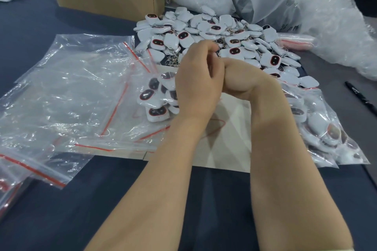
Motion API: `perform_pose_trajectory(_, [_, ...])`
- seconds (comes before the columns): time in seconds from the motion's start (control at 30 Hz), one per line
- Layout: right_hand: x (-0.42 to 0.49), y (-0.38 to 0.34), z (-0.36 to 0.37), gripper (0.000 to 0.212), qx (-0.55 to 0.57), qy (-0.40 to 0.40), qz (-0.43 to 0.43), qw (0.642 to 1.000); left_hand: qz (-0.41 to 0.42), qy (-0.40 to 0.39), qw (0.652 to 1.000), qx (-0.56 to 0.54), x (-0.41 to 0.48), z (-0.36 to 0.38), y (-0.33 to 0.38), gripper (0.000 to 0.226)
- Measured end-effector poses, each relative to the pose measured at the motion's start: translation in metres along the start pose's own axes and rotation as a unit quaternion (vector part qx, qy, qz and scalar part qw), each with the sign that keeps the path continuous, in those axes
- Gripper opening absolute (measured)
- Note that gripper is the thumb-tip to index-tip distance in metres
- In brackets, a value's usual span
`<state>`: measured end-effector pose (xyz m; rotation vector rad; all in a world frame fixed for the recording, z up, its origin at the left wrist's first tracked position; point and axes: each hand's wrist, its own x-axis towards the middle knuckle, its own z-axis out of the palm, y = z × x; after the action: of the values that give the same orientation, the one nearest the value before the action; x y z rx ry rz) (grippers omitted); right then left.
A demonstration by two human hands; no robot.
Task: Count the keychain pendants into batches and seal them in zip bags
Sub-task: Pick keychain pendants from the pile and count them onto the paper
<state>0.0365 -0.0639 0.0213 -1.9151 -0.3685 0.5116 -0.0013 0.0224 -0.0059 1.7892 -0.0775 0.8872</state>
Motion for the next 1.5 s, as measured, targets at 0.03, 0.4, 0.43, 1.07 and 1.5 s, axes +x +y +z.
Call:
perform_pose_trajectory(0.03, [0.000,-0.001,0.000,0.042,-0.030,0.015,-0.005,0.999,-0.010,-0.001,1.000,-0.003,0.000,0.001,-0.002,0.015])
perform_pose_trajectory(0.4, [0.037,0.043,0.002,0.041,-0.301,0.346,0.139,0.878,-0.045,-0.151,0.974,0.165,-0.002,0.007,-0.015,0.015])
perform_pose_trajectory(0.43, [0.039,0.043,0.002,0.040,-0.314,0.342,0.147,0.873,-0.046,-0.154,0.972,0.169,-0.002,0.007,-0.014,0.015])
perform_pose_trajectory(1.07, [0.057,0.049,-0.003,0.061,-0.300,0.415,0.179,0.840,-0.056,-0.153,0.974,0.159,-0.001,0.007,-0.014,0.013])
perform_pose_trajectory(1.5, [0.034,0.041,0.002,0.031,-0.216,0.390,0.053,0.894,-0.064,-0.162,0.971,0.163,0.000,0.007,-0.013,0.016])
